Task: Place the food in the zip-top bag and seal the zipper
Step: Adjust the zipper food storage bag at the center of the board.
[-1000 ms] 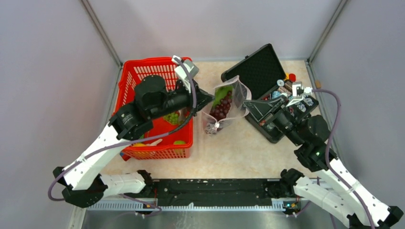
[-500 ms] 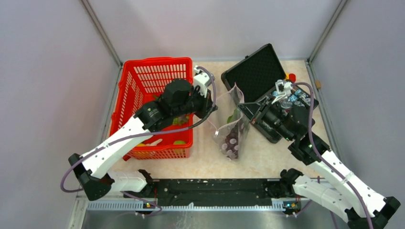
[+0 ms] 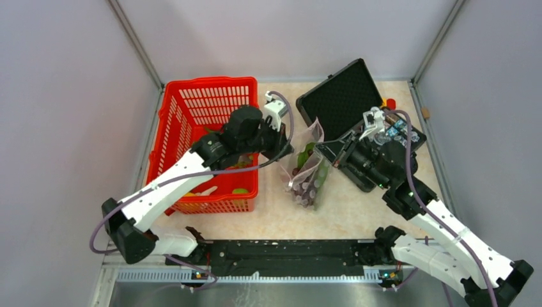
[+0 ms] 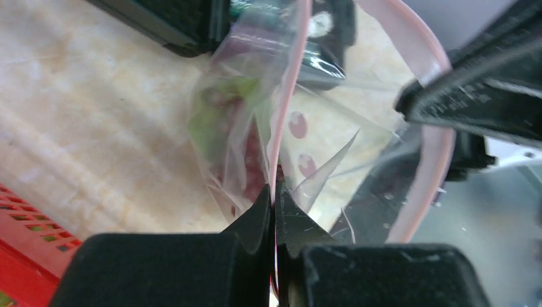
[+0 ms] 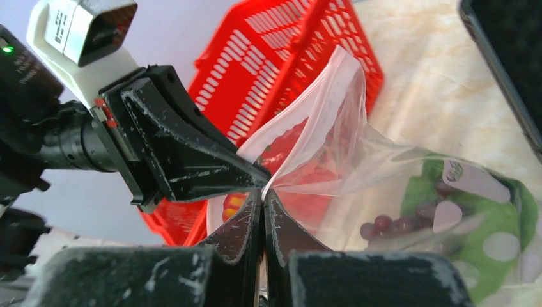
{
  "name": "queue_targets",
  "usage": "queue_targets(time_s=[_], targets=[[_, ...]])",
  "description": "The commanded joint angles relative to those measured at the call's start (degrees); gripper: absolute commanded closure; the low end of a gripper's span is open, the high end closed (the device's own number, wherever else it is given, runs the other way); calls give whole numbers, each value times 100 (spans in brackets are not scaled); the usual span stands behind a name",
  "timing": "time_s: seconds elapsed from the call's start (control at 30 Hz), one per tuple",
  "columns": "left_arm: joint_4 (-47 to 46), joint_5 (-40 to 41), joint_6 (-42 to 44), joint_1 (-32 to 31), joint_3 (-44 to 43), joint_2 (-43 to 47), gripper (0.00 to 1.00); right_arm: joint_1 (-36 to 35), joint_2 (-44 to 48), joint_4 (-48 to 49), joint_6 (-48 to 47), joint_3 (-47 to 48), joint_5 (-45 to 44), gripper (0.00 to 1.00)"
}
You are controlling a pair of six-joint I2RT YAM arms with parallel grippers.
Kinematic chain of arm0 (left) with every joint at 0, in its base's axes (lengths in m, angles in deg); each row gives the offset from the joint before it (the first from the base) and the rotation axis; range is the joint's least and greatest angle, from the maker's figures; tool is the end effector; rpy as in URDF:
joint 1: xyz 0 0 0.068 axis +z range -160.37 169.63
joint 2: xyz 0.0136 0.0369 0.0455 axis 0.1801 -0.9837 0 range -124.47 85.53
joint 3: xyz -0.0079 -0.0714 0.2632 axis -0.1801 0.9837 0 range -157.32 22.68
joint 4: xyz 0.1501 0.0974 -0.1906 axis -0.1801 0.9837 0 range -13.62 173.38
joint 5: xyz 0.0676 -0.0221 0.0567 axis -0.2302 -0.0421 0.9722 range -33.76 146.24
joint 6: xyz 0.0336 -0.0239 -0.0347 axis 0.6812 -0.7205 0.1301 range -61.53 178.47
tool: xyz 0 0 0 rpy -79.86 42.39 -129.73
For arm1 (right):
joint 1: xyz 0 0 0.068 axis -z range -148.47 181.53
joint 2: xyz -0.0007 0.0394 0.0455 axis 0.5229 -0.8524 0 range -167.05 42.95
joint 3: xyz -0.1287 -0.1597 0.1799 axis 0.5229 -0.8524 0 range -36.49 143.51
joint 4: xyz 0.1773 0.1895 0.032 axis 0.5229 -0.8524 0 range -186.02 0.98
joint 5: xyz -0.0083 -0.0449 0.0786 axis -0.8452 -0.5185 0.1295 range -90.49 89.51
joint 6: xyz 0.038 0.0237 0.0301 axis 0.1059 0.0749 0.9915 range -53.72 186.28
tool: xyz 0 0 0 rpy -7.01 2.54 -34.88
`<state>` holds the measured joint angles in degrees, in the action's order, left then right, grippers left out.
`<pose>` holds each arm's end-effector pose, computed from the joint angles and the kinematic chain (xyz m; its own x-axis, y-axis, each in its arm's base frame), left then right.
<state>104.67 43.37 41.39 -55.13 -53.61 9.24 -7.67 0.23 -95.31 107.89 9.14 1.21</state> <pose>0.2061 -0.2156 0.3785 -0.5643 0.1561 -0.8107 0.6903 0.6278 -0.3596 0.1366 0.1128 0.3584 -0.4688 0.4742 -0.7453 -0.4592 0.5900 0.6642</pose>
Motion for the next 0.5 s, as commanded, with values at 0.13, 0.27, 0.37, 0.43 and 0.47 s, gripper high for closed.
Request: queue_targets(time_s=[0.13, 0.27, 0.37, 0.43, 0.47], targets=[[-341, 362, 2, -106, 6, 1038, 100, 28, 618, 786, -273, 256, 393, 100], [-331, 365, -14, -100, 5, 963, 61, 27, 365, 370, -218, 391, 265, 100], [-313, 682, 0, -96, 38, 1055, 40, 27, 264, 365, -151, 441, 274, 100], [-194, 839, 38, -74, 30, 1116, 27, 26, 224, 416, -127, 456, 342, 100], [-136, 846, 65, -63, 20, 1149, 25, 26, 205, 417, -122, 475, 363, 100]])
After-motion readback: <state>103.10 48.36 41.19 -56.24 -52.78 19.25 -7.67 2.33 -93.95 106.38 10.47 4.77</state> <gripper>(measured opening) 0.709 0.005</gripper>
